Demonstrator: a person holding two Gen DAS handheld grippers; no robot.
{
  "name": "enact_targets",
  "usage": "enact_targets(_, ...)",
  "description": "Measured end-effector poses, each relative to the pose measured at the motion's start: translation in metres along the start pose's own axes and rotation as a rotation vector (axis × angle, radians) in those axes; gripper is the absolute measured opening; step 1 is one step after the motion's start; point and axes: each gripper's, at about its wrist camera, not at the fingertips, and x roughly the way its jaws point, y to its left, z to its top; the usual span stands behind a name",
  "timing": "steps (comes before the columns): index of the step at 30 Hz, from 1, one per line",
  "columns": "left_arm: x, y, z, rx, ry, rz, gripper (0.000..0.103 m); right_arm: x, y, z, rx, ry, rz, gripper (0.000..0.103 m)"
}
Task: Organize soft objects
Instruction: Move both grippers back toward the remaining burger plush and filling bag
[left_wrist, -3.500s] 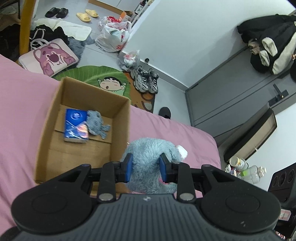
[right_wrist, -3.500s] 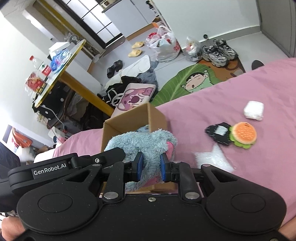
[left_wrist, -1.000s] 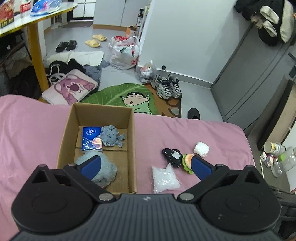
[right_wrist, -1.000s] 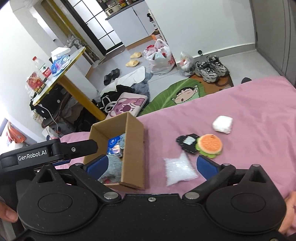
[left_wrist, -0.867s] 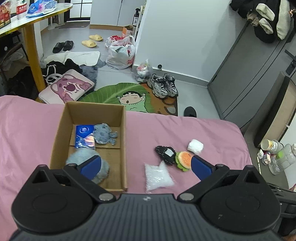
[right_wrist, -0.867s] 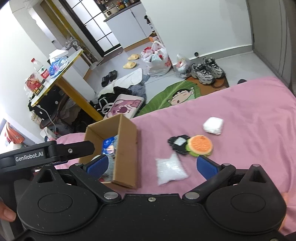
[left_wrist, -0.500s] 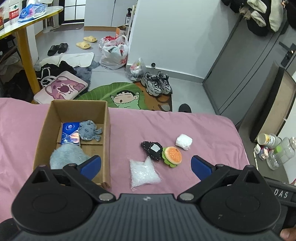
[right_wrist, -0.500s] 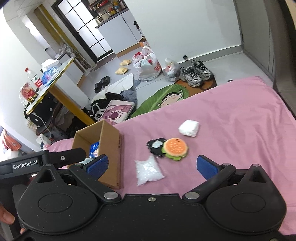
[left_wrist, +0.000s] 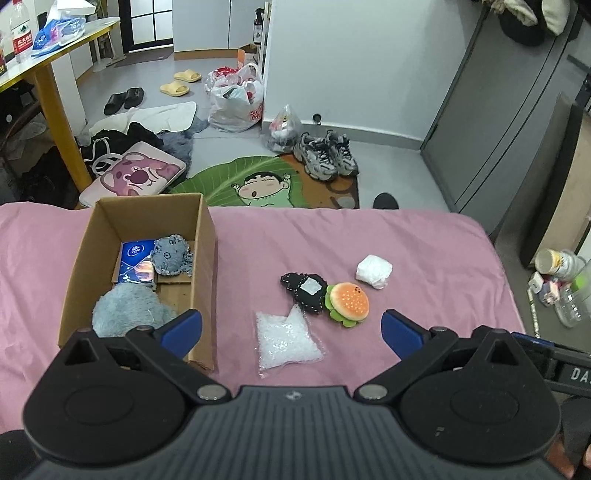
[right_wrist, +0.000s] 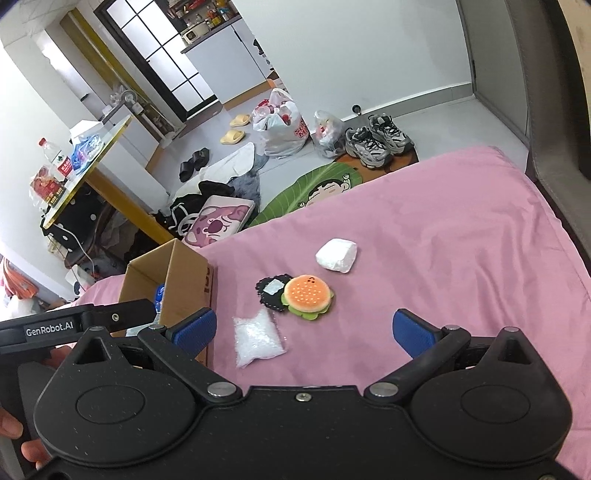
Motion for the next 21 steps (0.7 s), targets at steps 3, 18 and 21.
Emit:
enact_targets(3,0.008,-0.004,0.0,-0.004,0.008,0.008,0.102,0.003,-0.011,0.0,0.029,0.008,0.036,0.102)
enact_targets(18,0.061,-0.013,-0.005,-0.05,0.063,0.034,0.085,0.052,-0.05,-0.006,0.171,0.092,0.089,0.08)
enact_targets(21,0.077,-0.012,-0.007,-0.058,0.098,0.051,0.079,0.064,-0.054,-0.007,0.203,0.11,0.119,0.075)
